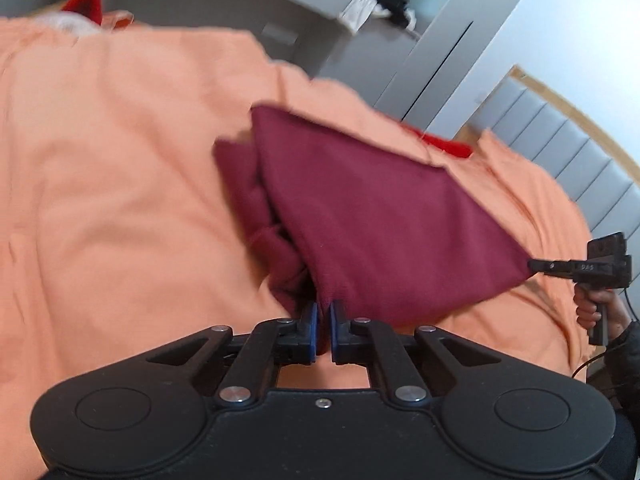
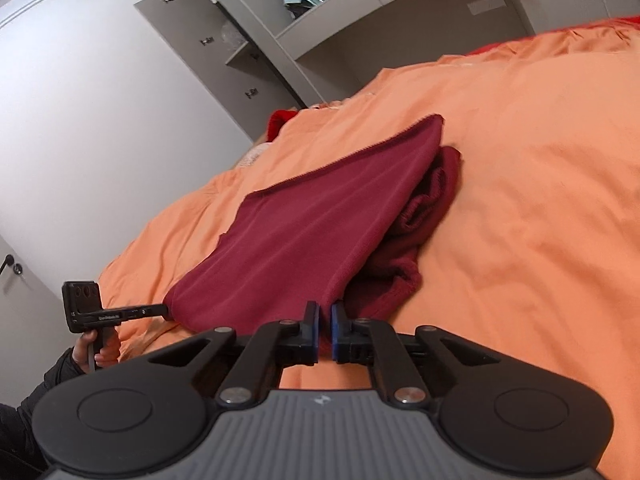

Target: Fold small clothes

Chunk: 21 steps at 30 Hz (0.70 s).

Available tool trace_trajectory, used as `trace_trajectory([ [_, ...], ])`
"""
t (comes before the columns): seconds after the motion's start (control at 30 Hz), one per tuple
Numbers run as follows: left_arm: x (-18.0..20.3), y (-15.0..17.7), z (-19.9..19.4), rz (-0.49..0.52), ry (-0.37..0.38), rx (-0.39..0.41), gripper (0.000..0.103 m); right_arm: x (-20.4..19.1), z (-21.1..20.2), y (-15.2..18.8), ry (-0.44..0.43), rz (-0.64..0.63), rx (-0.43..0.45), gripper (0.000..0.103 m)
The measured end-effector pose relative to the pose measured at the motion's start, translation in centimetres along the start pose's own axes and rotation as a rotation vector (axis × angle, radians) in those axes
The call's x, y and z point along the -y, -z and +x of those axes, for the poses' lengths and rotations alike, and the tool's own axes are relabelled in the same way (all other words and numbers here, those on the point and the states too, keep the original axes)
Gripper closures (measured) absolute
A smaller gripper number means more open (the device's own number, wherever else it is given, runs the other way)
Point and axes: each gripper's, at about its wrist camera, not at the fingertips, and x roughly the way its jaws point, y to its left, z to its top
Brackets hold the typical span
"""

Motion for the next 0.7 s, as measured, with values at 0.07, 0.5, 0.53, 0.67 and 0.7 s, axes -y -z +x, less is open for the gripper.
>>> trace_trajectory([
  [0.07,0.3,0.3,0.2,0.025,-0.012,-0.009,0.097,0.2,0.0,0.2,0.01,0.004,-0.006,0.097],
  [0.5,-0.5,0.1,-2.3,-0.032,-0.039,0.058,0.052,0.5,-0.6,0.6,0.008,0.054,0.017,0.058],
  [0.53,-0.1,-0.2,-2.5,-0.02,-0.046,0.088,0.027,0.3,-0.7,0.6,0.007,0.047,0.027,0.054],
  [0.67,2.0,-1.5,-2.5,0.068,-0.039,0.129,0.021,-0.5,-0.9,0.2,0.014,0.015,0.057,0.059],
  [0.7,2.3,-1.7,-2.2,0.082,-0.045,0.117,0.026,-0.7,-1.0,0.1,0.012,0.01,0.065,0.059],
])
